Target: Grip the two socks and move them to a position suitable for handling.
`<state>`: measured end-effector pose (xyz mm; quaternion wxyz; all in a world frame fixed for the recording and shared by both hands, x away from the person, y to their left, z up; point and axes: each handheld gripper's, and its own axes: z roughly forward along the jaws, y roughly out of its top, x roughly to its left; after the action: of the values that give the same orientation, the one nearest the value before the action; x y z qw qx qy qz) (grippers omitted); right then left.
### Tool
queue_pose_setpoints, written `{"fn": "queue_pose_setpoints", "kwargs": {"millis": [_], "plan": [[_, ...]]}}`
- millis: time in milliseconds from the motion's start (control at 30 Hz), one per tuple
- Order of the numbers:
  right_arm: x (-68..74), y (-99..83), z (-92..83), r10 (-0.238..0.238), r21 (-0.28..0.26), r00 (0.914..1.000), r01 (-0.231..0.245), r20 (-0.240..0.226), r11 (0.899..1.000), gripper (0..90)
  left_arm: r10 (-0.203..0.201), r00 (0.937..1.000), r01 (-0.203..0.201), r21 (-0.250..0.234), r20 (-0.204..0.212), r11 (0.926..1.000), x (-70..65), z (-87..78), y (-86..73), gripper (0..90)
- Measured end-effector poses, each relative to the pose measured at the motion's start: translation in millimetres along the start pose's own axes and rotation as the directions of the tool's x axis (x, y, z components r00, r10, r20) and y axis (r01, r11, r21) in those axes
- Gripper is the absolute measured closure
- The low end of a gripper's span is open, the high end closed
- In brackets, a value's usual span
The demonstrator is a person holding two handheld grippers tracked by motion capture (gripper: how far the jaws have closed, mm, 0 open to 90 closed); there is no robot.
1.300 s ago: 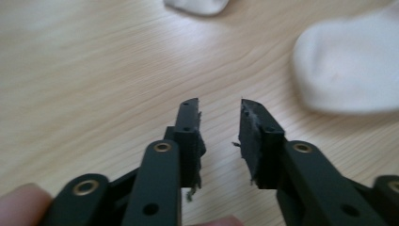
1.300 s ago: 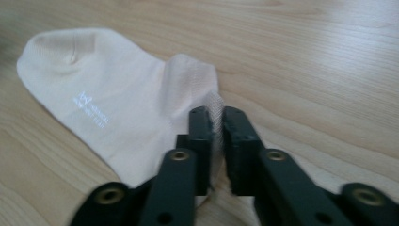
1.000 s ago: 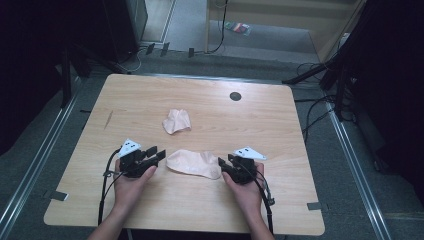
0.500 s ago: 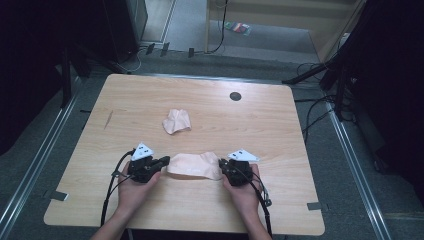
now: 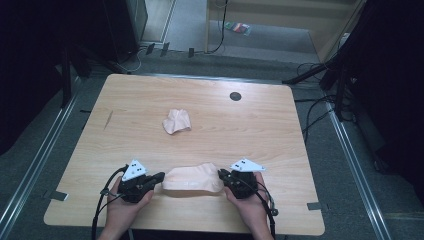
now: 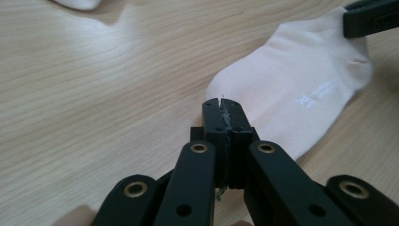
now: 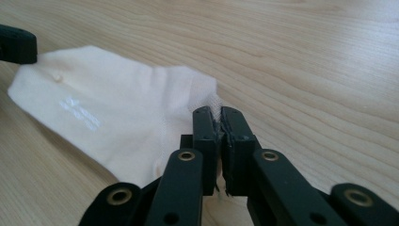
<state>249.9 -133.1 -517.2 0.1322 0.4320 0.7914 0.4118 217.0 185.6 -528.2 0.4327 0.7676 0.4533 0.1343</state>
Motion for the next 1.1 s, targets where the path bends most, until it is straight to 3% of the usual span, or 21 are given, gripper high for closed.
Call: {"fn": "queue_pose_setpoints", "kwargs": {"millis": [33, 100, 167, 267, 433, 567, 700, 933, 1100], "plan": [[-1.4, -0.2, -0.3, 0.008, -0.041, 1.0000, -0.008, 0.003, 0.999, 62.6, -0.022, 0.9998, 0.022, -0.022, -0.001, 0.9995, 1.9, 2.3, -1.8, 81.9], [-4.6, 1.9, -2.5, 0.043, -0.069, 0.9990, -0.044, -0.005, 0.997, 50.2, -0.080, 0.9968, 0.079, -0.045, -0.009, 0.9959, 8.0, 3.4, -1.4, 58.3], [-8.2, 3.0, -8.0, 0.062, -0.105, 0.9980, -0.061, 0.010, 0.993, 44.7, -0.126, 0.9917, 0.127, -0.069, 0.025, 0.9895, 16.3, 1.3, -0.6, 48.9], [-14.9, 3.5, -14.9, 0.070, -0.150, 0.9967, -0.062, 0.042, 0.987, 36.7, -0.154, 0.9878, 0.156, -0.109, 0.020, 0.9817, 23.8, -1.7, 0.8, 46.4], [-29.2, 4.3, -22.6, 0.104, -0.180, 0.9918, -0.089, 0.074, 0.980, 23.2, -0.161, 0.9868, 0.159, -0.108, -0.010, 0.9813, 31.0, 3.6, 6.7, 46.4], [-41.2, -3.6, -28.2, 0.097, -0.177, 0.9885, -0.075, 0.116, 0.981, 20.1, -0.164, 0.9862, 0.160, -0.106, -0.025, 0.9814, 35.0, 12.8, 17.4, 46.0], [-53.8, -10.4, -30.5, 0.163, -0.183, 0.9788, -0.138, 0.125, 0.973, 17.6, -0.159, 0.9867, 0.155, -0.101, -0.032, 0.9827, 38.8, 23.5, 31.3, 44.2], [-56.9, -7.3, -33.9, 0.184, -0.204, 0.9728, -0.153, 0.141, 0.967, 14.8, -0.118, 0.9899, 0.111, -0.093, -0.079, 0.9895, 46.8, 45.2, 63.9, 42.2], [-58.0, -8.0, -33.4, 0.183, -0.195, 0.9719, -0.153, 0.148, 0.969, 14.8, -0.131, 0.9854, 0.119, -0.108, -0.109, 0.9870, 55.9, 59.7, 79.2, 42.0]]}}
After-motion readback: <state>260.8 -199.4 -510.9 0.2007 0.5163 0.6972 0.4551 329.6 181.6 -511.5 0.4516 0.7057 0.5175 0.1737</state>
